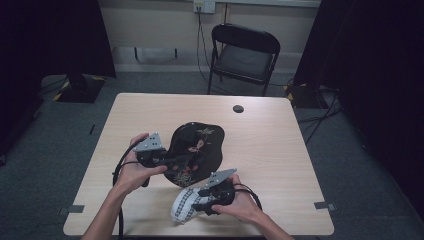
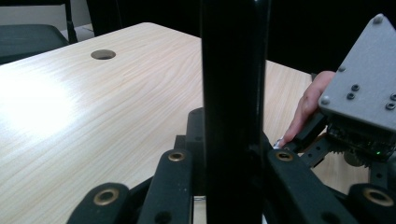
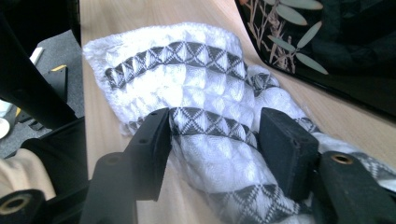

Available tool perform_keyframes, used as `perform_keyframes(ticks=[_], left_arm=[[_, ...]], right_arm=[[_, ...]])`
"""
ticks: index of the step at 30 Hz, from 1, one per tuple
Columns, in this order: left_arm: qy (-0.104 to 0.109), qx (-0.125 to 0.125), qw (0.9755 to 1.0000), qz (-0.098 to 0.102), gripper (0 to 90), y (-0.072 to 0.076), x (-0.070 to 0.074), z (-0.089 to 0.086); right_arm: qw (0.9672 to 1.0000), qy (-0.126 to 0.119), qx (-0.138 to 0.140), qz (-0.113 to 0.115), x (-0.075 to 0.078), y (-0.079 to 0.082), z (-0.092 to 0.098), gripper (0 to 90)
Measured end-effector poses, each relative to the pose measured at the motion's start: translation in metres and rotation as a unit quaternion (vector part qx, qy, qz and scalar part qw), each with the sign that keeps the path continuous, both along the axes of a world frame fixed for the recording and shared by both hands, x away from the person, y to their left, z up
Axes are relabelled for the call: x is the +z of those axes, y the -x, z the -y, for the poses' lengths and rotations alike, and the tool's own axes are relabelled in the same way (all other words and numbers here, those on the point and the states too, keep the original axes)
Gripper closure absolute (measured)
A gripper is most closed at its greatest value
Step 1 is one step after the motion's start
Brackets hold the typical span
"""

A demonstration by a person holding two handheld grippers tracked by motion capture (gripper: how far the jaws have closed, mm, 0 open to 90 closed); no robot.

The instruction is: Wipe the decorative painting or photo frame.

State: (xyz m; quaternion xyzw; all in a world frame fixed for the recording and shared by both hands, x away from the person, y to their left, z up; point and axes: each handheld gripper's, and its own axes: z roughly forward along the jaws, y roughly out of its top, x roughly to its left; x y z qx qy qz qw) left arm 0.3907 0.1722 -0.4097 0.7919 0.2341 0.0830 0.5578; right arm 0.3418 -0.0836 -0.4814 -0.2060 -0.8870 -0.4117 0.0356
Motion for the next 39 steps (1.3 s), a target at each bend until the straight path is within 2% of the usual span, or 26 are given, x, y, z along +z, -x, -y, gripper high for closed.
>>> perform_keyframes(ticks=[6,13,17,20,25,31,35,39], left_arm=[[0.0,0.001,1.0,-0.004,78.3,0.0,0.0,-0.001],[0.002,0.006,1.0,-0.003,78.2,0.001,0.001,0.0],[0.004,0.008,0.9999,-0.007,78.4,0.001,0.0,0.0],[0.003,0.007,1.0,-0.004,78.5,0.001,0.0,0.001],[0.007,0.009,0.9999,-0.009,79.3,0.001,-0.001,0.002],[0.014,0.011,0.9998,-0.013,80.4,0.003,-0.002,0.002],[0.019,0.021,0.9995,-0.011,80.2,0.004,-0.003,0.004],[0.014,0.026,0.9995,-0.012,80.6,0.006,-0.002,0.005]], right_arm=[[1.0,0.006,0.006,0.0,-0.005,-0.001,-0.001,45.2],[0.9992,0.025,0.019,0.026,-0.006,0.001,-0.003,49.1],[0.9981,0.029,0.024,0.048,-0.008,0.003,-0.005,57.0],[0.998,0.031,0.016,0.054,-0.008,0.002,-0.005,69.7],[0.9974,0.035,0.005,0.062,-0.008,0.003,-0.006,77.0],[0.9983,0.038,0.003,0.044,-0.003,-0.001,-0.002,79.8],[0.9994,0.019,-0.004,0.03,0.006,-0.006,0.005,79.9],[0.9991,-0.006,-0.024,0.036,0.021,-0.011,0.019,79.9]])
